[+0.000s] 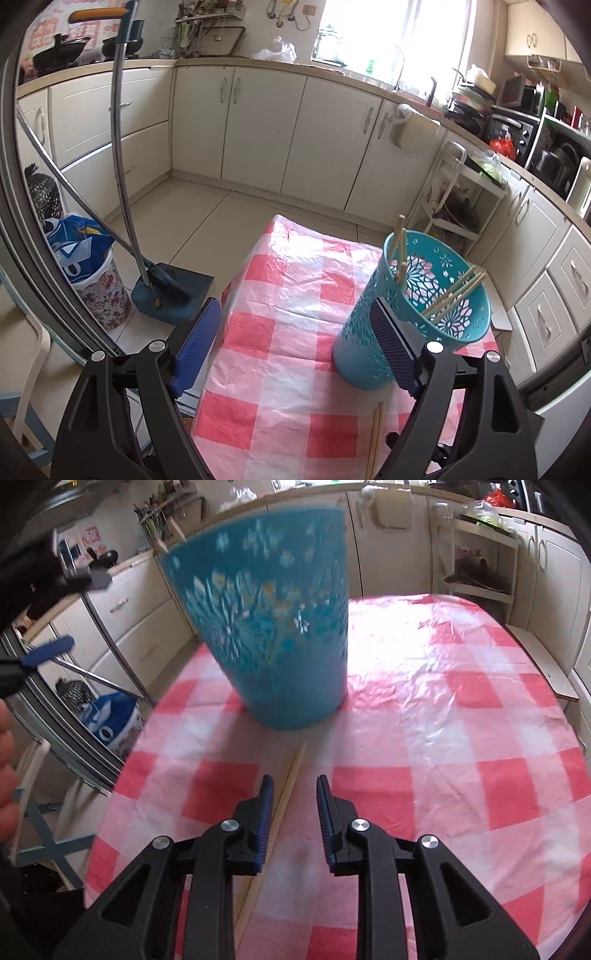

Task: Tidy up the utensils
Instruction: 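Lower the open right tool and grasp a loose wooden stick beside the bin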

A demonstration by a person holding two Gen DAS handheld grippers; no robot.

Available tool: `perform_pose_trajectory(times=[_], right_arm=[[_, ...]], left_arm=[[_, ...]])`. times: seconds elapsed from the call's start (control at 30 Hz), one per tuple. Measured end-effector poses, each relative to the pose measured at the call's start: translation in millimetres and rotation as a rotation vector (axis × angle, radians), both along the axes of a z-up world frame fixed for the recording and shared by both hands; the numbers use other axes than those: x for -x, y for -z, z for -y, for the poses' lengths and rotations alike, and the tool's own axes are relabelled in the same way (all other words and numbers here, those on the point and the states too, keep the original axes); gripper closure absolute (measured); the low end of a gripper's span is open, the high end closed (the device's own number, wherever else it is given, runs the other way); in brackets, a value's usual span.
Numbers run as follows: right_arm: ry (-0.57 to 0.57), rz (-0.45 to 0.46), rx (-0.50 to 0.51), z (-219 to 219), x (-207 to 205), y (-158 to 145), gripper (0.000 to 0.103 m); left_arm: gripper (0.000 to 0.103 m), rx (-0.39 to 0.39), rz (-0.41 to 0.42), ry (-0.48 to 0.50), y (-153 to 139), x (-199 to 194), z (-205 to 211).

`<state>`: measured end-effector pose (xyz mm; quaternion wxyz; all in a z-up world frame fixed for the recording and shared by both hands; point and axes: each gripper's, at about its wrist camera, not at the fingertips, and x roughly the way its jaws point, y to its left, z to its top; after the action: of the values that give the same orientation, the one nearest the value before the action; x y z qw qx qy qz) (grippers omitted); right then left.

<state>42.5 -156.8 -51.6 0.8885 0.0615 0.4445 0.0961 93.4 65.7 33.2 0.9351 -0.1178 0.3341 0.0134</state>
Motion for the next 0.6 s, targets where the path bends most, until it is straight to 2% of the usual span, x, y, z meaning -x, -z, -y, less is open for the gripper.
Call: perform_pose_trajectory(times=[0.1, 0.3, 0.43, 0.6], right_arm=[[-0.007, -0.021, 0.03, -6.1, -2.4, 9.8, 0.079], [-0.038, -0.005, 0.123, -18.9, 2.4, 15.5, 0.081], [-0.086, -0.017, 0.169, -21.4, 1.7, 16.6, 0.092], [-0.072, -0.048, 0.173, 9.9, 6.0, 14.6, 0.097]], left_arm=[[0.024, -0.005, -0.008, 0.012, 0.9, -0.7, 1.8], [0.023, -0.012, -0.019, 0.02, 3.5, -1.6, 3.0], [0.023, -0.041, -0.034, 0.045, 9.2, -0.4, 8.6], [0.023, -0.137, -0.14, 0.154, 46.2, 5.0, 40.4]])
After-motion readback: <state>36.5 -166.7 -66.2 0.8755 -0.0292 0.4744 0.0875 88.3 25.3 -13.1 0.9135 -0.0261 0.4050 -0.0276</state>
